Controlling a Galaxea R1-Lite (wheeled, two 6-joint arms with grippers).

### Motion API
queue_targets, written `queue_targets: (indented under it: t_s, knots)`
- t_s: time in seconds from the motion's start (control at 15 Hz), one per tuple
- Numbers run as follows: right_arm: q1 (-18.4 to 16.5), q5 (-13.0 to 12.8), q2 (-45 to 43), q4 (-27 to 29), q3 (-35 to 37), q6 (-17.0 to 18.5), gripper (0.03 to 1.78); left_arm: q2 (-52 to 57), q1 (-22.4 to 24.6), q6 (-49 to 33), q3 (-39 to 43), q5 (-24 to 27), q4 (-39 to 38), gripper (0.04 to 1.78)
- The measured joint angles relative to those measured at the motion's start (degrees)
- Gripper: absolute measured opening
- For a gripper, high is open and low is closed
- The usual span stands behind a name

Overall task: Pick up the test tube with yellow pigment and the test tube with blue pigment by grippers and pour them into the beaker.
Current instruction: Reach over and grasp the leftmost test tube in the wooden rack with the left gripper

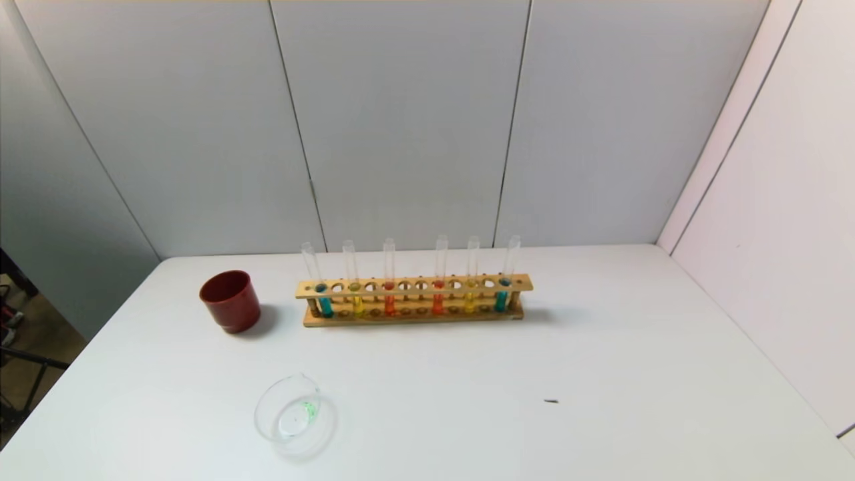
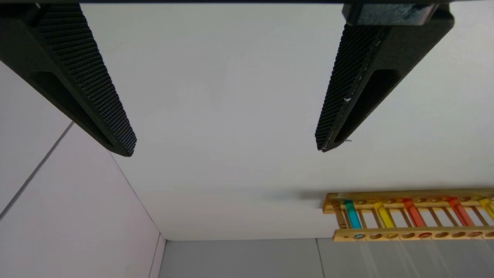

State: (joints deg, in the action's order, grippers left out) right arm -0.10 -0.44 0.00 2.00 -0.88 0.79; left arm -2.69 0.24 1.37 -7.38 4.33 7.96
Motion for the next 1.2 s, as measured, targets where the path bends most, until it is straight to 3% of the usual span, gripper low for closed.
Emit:
queue_targets:
  t_s: [0.27,0.47,0.93,1.2]
  knots:
    - [0.00,0.00,0.00,0.00,0.00,0.00,1.70,-13.37,0.02,-0.96,-9.13,3.02,-1.66,1.75]
    - [0.00,0.00,0.00,0.01,0.00,-0.02,1.70,-26.19,-0.24,-1.06,-14.15,3.50,-7.50,1.75]
    - [0.00,0.00,0.00,0.00,0.00,-0.02,1.70,-55.32,-8.23,-1.23,-22.22,3.24,-23.64,1.75]
    - [0.00,0.00,0.00,0.01,0.00,-0.02,1.70,-67.62,-9.74,-1.23,-26.00,2.97,-30.74,1.75]
